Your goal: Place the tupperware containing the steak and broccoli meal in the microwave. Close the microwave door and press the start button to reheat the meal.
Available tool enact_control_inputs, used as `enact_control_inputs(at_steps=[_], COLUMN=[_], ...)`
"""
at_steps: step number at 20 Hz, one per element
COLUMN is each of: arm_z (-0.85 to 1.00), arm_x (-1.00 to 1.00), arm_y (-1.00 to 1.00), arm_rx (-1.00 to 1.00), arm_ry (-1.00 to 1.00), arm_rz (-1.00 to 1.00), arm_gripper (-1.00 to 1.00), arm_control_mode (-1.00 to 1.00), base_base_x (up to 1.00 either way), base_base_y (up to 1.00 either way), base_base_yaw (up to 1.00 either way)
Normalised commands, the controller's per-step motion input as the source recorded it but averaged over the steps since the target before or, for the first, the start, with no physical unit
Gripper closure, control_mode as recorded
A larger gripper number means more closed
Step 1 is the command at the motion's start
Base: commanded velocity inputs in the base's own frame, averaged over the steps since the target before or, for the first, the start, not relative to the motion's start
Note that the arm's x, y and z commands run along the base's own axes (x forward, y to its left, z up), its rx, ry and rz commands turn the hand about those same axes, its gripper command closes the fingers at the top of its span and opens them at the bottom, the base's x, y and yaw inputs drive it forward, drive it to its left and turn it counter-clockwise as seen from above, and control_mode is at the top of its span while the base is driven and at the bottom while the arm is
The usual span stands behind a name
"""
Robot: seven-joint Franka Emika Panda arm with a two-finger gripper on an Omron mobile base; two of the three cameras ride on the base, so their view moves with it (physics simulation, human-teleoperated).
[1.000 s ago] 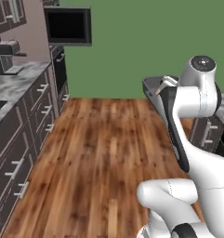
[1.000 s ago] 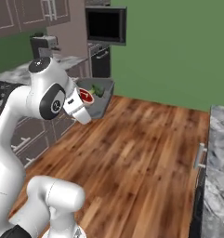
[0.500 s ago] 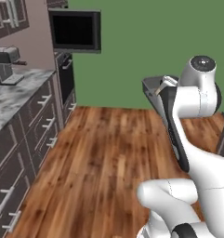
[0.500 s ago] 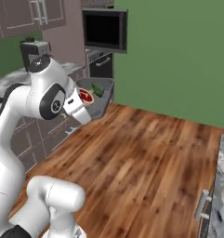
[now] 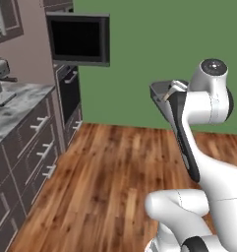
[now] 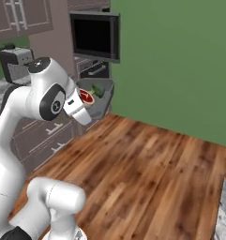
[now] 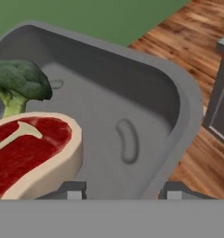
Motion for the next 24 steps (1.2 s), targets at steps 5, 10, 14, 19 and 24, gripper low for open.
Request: enact_control_inputs(at_steps=[5, 10, 14, 19, 24], arm_z=[0.00, 0.00, 0.00, 0.00, 0.00], arm_x=[0.00, 0.00, 0.00, 0.00, 0.00], arm_y=[0.00, 0.00, 0.00, 0.00, 0.00], arm_rx=[0.00, 0.00, 0.00, 0.00, 0.00], arm_ry=[0.00, 0.00, 0.00, 0.00, 0.00], arm_rz=[0.00, 0.00, 0.00, 0.00, 0.00], arm_gripper=[1.00, 1.00, 1.00, 1.00, 1.00], arm_control_mode=[1.00, 1.00, 1.00, 1.00, 1.00], base_base_x=[1.00, 1.00, 1.00, 0.98, 0.85], base_base_y=[-0.62, -0.56, -0.64, -0.69, -0.75], base_base_yaw=[0.14, 0.23, 0.27, 0.25, 0.25])
